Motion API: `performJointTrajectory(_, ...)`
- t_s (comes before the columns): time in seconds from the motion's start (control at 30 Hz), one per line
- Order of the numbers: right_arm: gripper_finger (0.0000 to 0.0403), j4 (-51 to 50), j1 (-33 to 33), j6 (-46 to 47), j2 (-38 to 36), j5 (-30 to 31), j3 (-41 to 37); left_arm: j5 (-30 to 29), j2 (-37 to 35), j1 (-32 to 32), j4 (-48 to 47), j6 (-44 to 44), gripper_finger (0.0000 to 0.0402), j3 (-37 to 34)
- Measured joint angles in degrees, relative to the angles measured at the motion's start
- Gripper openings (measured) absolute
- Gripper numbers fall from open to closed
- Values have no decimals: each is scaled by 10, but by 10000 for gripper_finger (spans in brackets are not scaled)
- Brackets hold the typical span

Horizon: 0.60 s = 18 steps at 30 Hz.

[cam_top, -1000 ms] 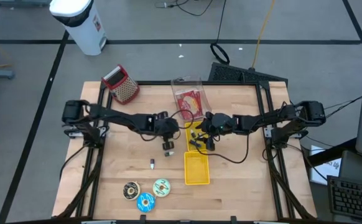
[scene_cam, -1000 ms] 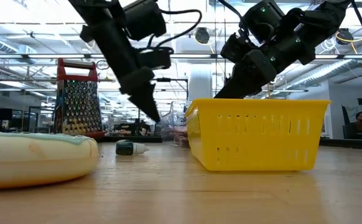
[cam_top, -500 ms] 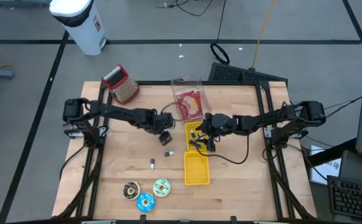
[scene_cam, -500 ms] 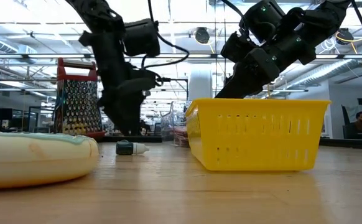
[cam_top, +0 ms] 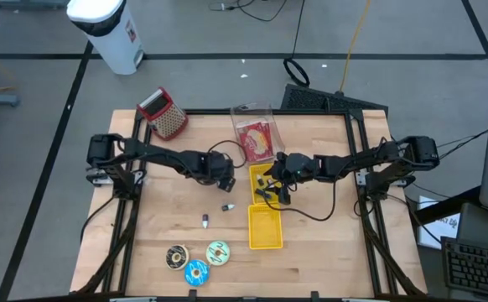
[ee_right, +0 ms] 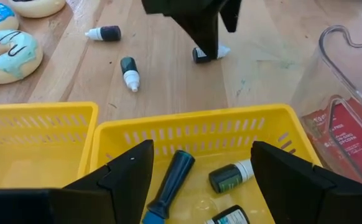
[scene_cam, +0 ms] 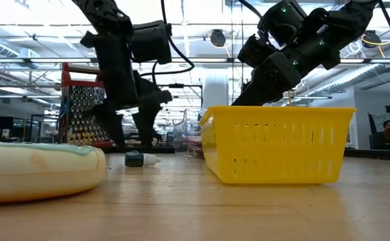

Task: Pick & Place Food Item
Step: Put the blue food coloring bottle into the top yellow bin

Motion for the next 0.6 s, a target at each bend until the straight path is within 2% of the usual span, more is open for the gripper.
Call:
performJointTrajectory(0.17,256,-5,1,0,0,0,0,22,35,-4,-4,-35,290,0)
performJointTrajectory(0.3,256,-9,5,-1,0,-1,0,16,57,-4,-4,-40,272,2)
performJointTrajectory(0.6,256,-8,16,-1,0,0,0,36,53,-5,-17,-67,212,1)
